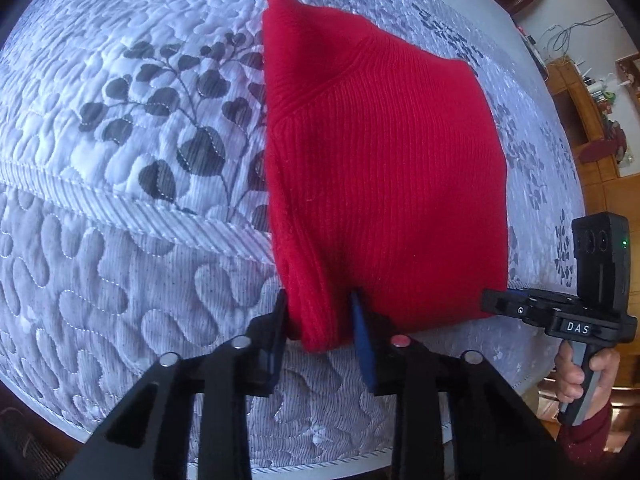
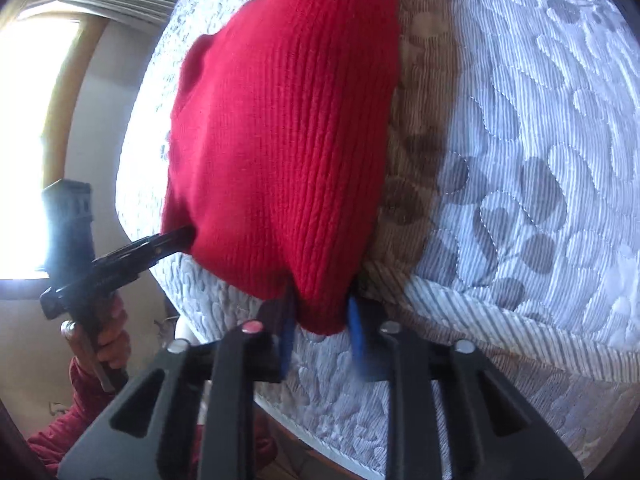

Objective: Fold small clothes

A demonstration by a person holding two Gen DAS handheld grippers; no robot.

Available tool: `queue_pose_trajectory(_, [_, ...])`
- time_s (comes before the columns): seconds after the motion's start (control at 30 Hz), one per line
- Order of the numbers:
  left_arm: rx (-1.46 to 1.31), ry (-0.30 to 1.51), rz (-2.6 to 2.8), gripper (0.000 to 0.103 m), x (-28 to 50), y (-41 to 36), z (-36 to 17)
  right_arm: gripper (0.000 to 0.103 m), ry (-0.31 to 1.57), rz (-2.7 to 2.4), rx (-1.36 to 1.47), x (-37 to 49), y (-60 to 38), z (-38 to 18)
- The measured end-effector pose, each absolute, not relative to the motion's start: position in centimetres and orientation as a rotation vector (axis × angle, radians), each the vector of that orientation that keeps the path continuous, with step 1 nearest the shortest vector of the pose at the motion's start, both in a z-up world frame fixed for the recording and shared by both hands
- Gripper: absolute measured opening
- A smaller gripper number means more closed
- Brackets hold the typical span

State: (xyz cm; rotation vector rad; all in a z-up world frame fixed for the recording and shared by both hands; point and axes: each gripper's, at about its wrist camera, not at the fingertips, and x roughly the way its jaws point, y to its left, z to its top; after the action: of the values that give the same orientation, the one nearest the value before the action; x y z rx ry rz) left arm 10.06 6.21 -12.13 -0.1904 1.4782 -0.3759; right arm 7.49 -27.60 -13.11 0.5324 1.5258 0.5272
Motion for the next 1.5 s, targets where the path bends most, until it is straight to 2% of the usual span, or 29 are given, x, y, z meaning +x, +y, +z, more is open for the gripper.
queue_pose_trajectory(0.13, [-0.169,1.471,-0.371,0.021,9.8,6.1,-11.7,0.014,1.480,0.534,0.479,6.3,-28.4,-10.4])
queue_pose_trajectory(0.33, [-0.186,1.502,-0.382,0.023,10.2,6.3,-12.7,0.016,1.531,0.541,0.382,6.4,-27.0,-12.5])
queue_pose_trajectory(0.4, [-0.165,1.497,-0.400,0.036,10.1,6.4,-11.9,0.025,1.526,0.571,0.391,7.0,-27.1,-11.8])
queue_pose_trajectory(0.43, [-0.163,1.492,-0.410,0.039,10.1,6.7,-11.3,0.029,1.511,0.583,0.400,7.4,-27.5,-11.2])
queue_pose_trajectory(0.5, [-0.170,1.446,-0.420,0.048,10.8,7.7,-9.7,0.046,1.455,0.581,0.412,8.4,-28.9,-9.4])
queue_pose_trajectory(0.57, [-0.177,1.385,-0.407,0.057,12.1,8.6,-8.1,0.051,1.411,0.566,0.448,10.2,-30.5,-8.0])
queue_pose_trajectory(0.7, [-0.179,1.332,-0.404,0.059,17.6,8.4,-6.7,0.062,1.371,0.512,0.481,15.9,-32.5,-6.9])
queue_pose_trajectory(0.83, [-0.176,1.376,-0.407,0.059,23.9,6.4,-8.8,0.066,1.400,0.455,0.471,22.1,-32.9,-8.4])
queue_pose_trajectory(0.97, [-0.184,1.430,-0.393,0.059,27.4,4.8,-11.8,0.067,1.447,0.443,0.534,26.3,-32.8,-11.3])
queue_pose_trajectory(1.07, [-0.202,1.455,-0.400,0.059,28.5,4.4,-13.4,0.063,1.459,0.422,0.554,28.0,-32.6,-13.2])
queue_pose_trajectory(1.13, [-0.221,1.455,-0.419,0.057,29.1,4.0,-13.7,0.039,1.464,0.448,0.597,28.5,-32.6,-14.0])
queue_pose_trajectory(1.17, [-0.218,1.455,-0.421,0.049,29.3,3.7,-13.7,0.017,1.465,0.472,0.624,28.9,-32.5,-14.3])
queue_pose_trajectory(1.2, [-0.206,1.451,-0.421,0.039,29.4,3.4,-13.7,0.011,1.457,0.483,0.617,28.9,-32.5,-14.0])
queue_pose_trajectory(1.3, [-0.195,1.416,-0.411,0.024,29.6,3.4,-13.2,0.007,1.369,0.508,0.574,28.4,-33.1,-12.1])
queue_pose_trajectory(1.5, [-0.277,1.403,-0.399,0.026,29.7,4.7,-14.8,0.007,1.402,0.406,0.552,28.0,-33.6,-15.5])
